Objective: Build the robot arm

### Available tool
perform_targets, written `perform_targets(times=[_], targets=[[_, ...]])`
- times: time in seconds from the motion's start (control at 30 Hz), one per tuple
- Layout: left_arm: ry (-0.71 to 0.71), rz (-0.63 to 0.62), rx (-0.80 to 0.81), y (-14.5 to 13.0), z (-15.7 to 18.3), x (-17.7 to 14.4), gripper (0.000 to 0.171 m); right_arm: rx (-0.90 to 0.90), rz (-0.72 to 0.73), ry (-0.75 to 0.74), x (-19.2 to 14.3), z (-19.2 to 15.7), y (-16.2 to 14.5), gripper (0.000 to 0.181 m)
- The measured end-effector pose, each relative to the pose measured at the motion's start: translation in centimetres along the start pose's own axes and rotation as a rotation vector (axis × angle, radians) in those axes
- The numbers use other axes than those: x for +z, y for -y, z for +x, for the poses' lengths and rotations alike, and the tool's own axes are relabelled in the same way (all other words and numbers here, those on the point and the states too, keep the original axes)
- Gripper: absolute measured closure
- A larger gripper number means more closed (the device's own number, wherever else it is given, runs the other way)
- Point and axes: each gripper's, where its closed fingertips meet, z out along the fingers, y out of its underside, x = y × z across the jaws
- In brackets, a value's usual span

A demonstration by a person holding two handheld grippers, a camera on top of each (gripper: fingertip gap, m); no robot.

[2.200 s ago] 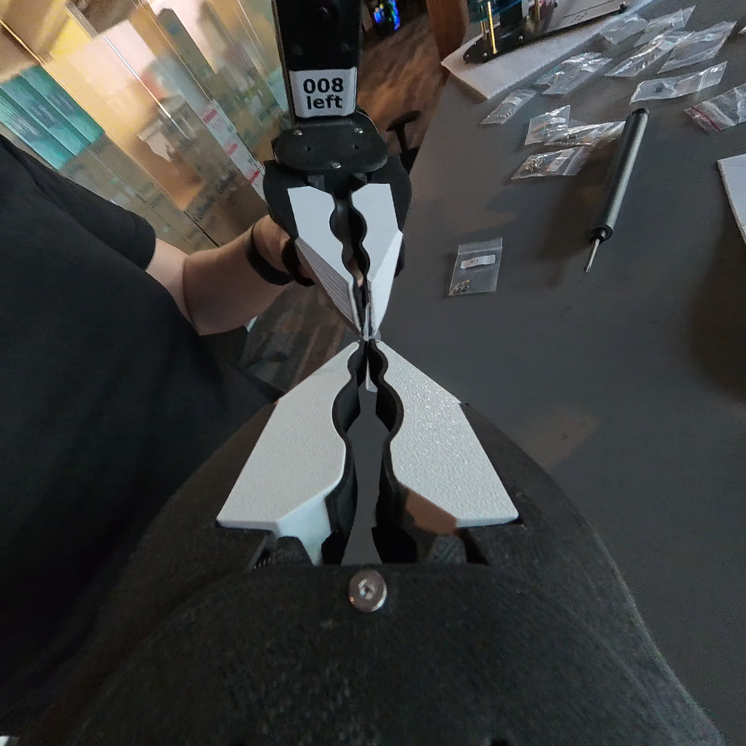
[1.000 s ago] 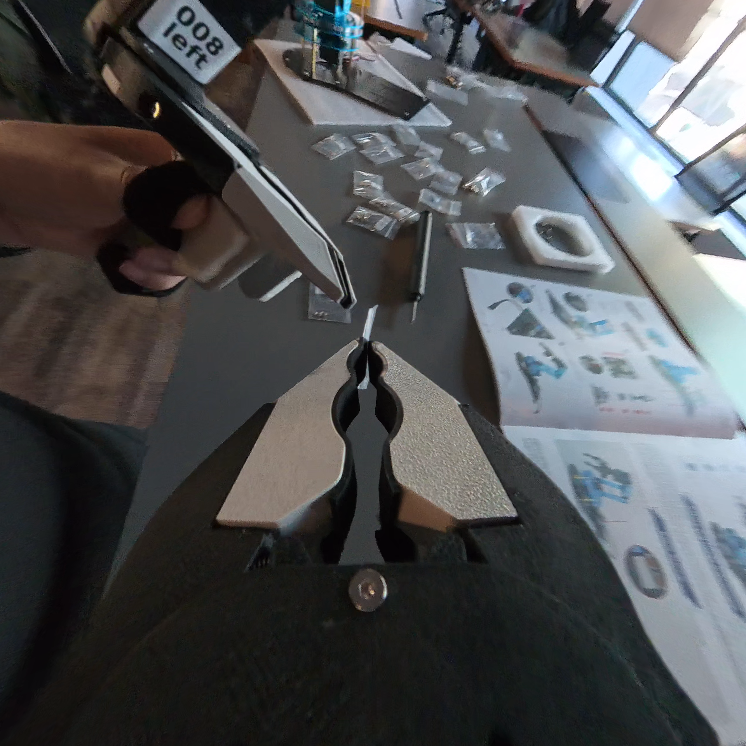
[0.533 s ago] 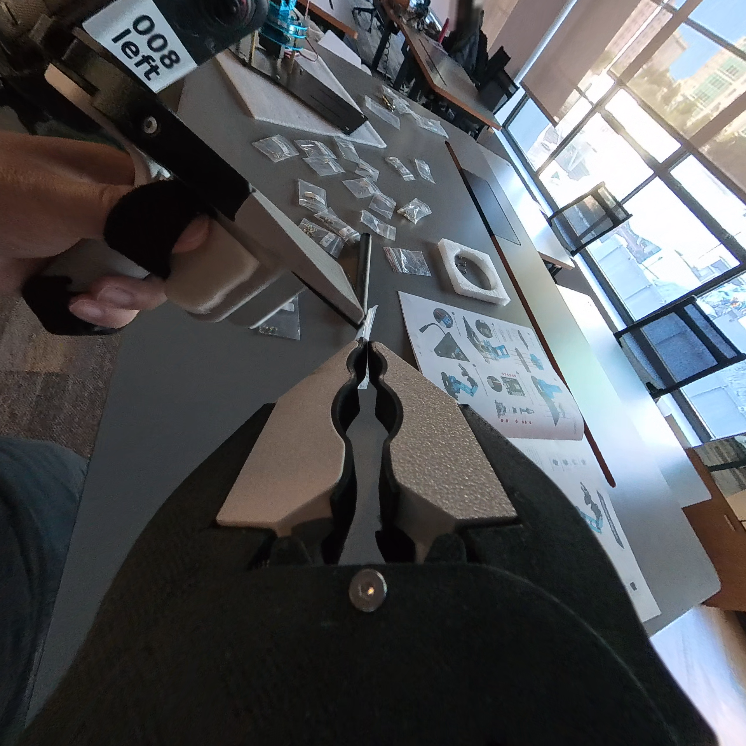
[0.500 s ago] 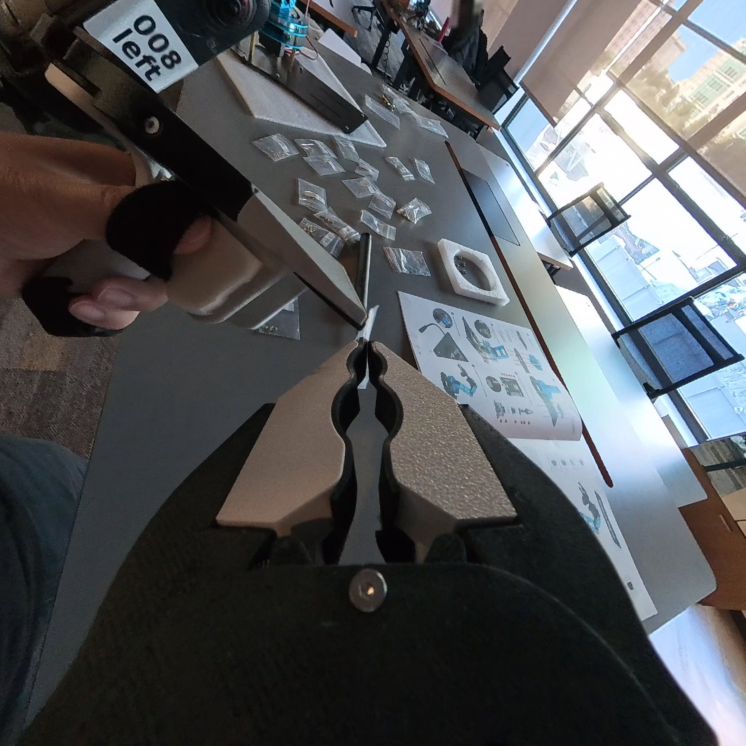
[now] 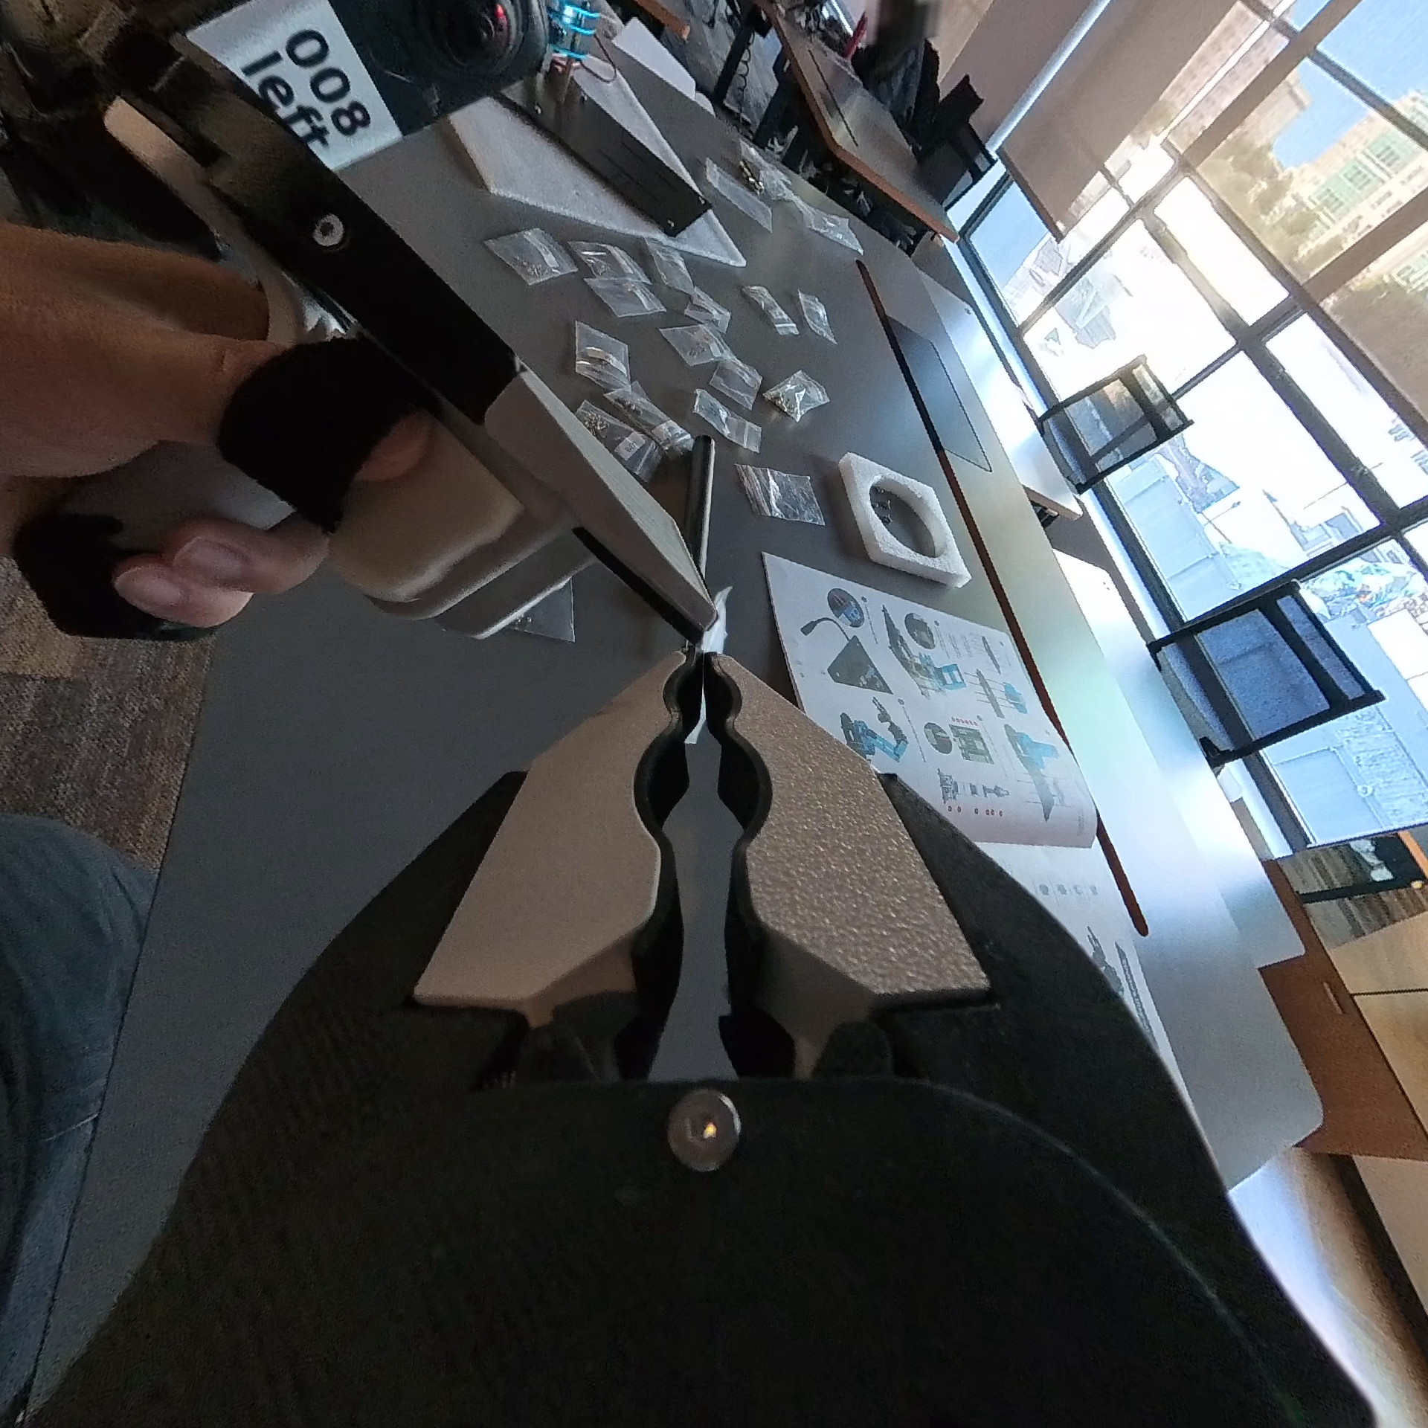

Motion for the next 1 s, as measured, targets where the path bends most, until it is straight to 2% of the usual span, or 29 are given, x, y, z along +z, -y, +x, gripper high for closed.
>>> perform_targets(times=[0.1,0.7,1.0], targets=[[-0.022,0.004,-0.027,-0.07,0.08,-0.04,0.164,-0.001,-0.003,0.002,0.06,-0.10,-0.11,0.181],[-0.036,0.024,-0.087,-0.39,-0.11,0.11,0.166,0.012,-0.014,-0.009,-0.03,0.00,-0.59,0.181],[-0.060,0.030,-0.151,-0.80,-0.42,0.18,0.165,-0.048,-0.040,-0.035,0.25,-0.23,-0.91,0.181]])
